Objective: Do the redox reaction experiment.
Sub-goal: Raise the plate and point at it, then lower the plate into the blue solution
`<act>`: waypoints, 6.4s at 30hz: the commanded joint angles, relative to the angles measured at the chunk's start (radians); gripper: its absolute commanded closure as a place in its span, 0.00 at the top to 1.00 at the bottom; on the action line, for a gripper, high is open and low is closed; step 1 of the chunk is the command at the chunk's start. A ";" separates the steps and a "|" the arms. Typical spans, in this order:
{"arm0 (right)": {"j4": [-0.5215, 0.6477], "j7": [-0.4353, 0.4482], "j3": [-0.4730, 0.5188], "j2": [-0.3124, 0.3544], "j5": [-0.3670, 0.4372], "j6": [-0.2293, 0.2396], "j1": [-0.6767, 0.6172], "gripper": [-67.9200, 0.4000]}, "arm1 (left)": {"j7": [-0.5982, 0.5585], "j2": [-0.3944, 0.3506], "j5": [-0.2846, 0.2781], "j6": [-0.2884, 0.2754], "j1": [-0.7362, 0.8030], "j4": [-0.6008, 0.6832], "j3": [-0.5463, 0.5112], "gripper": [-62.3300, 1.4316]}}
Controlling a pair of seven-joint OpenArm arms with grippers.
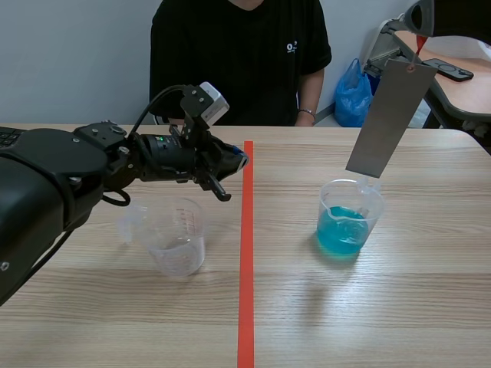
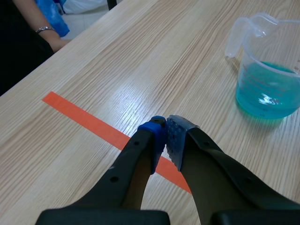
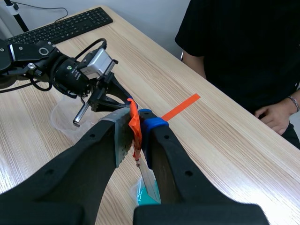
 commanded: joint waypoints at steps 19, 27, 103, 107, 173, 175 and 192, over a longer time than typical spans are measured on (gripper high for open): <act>0.009 0.019 0.017 0.016 0.019 0.000 0.017 0.03 | 0.018 0.161 -0.251 -0.002 -0.023 0.019 0.097 0.09; 0.009 0.019 0.017 0.016 0.019 0.000 0.017 0.03 | -0.034 0.167 -0.246 -0.002 -0.023 0.019 0.097 0.09; 0.009 0.019 0.017 0.016 0.019 0.000 0.017 0.03 | -0.181 0.006 -0.245 -0.002 -0.008 0.019 0.093 0.09; 0.009 0.019 0.017 0.016 0.018 0.000 0.017 0.03 | -0.184 -0.035 -0.244 -0.002 0.002 0.023 0.093 0.09; -0.132 0.021 -0.008 -0.170 -0.219 0.049 0.010 0.03 | -0.585 -0.201 0.080 0.047 1.479 0.851 -0.915 0.09; -0.145 0.030 -0.016 -0.187 -0.245 0.049 0.010 0.03 | -0.592 -0.186 0.102 0.054 1.484 0.854 -0.915 0.09; -0.327 0.255 -0.137 -0.272 -0.534 0.049 0.015 0.03 | -0.640 -0.176 0.115 0.079 1.484 0.855 -0.915 0.09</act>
